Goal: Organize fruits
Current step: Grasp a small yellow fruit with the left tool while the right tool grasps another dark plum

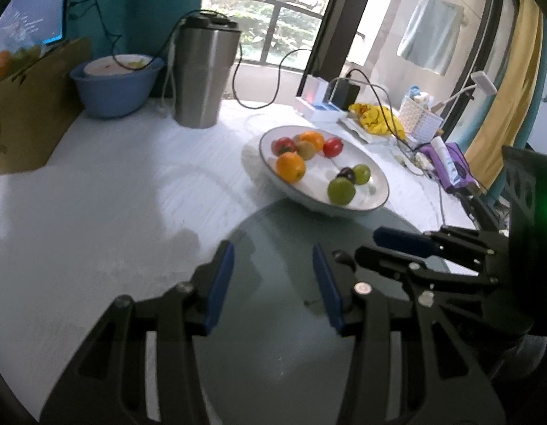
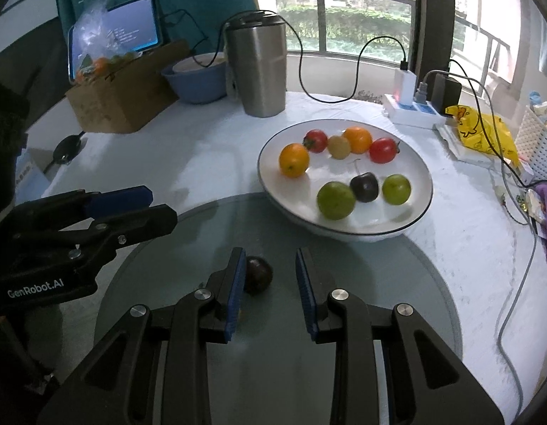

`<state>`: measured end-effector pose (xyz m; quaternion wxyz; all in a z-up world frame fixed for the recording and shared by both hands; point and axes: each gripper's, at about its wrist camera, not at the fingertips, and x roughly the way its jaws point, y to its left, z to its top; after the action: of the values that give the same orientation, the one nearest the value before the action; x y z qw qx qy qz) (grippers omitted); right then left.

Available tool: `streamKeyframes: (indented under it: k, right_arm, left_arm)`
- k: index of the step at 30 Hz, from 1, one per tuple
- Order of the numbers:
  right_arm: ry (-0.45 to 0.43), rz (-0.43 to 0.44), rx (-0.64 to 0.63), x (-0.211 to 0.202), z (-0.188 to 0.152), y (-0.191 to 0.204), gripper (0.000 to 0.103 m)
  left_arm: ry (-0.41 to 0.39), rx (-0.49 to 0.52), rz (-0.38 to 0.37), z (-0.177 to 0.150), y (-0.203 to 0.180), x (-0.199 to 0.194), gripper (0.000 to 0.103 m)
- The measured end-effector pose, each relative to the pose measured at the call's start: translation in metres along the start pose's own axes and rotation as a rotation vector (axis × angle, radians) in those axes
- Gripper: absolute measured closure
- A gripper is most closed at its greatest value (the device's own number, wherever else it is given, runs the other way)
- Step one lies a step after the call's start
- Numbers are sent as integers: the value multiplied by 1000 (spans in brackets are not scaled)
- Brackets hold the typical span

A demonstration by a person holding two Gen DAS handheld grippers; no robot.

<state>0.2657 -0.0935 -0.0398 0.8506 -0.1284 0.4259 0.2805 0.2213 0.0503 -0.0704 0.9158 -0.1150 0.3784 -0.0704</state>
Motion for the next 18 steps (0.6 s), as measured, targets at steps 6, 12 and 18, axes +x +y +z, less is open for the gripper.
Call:
streamKeyframes:
  k: [6,12,18]
  right_arm:
    - [18,10,21,8,-4,5,71]
    - [38,20,54,19,-1,6,71]
    - [75,1,84,30,-1,2,62]
  left_arm:
    - [5,-18,14,-11,10,-4,55]
    - [8,-32,21,-16,18,-4,55]
    - [21,-39,19,-20,23,1,55]
